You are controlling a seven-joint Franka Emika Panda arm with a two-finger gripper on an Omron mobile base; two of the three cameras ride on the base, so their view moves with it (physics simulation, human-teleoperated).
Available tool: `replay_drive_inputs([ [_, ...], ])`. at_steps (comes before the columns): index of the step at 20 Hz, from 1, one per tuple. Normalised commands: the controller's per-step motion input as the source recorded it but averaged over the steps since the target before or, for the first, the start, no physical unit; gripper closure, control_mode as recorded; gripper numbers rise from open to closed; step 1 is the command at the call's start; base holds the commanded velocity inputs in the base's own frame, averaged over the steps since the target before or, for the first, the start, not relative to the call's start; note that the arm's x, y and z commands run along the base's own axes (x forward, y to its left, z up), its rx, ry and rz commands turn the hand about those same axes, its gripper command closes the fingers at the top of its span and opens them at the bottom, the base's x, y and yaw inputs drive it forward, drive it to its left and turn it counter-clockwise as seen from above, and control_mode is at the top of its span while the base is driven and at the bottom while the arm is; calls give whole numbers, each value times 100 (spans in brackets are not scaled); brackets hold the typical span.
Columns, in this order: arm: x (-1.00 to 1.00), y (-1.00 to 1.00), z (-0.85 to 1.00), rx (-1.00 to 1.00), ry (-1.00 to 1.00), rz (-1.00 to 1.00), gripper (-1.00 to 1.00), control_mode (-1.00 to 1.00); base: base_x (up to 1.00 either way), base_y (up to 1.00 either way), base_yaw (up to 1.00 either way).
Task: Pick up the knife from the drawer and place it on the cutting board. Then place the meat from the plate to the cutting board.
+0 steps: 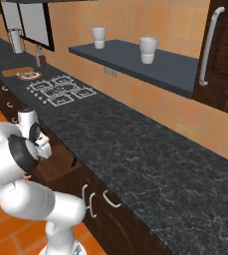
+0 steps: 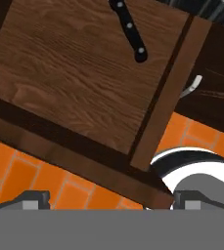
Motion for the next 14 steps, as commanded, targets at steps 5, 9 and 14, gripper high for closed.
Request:
replay_drive_inputs([
  [5, 47, 47, -47, 0, 13, -3, -100, -100, 0, 0, 0],
  [9, 35, 37, -63, -3, 24, 0, -100, -100, 0, 0, 0],
  [14, -25, 77, -70, -9, 28, 0, -100, -100, 0, 0, 0],
])
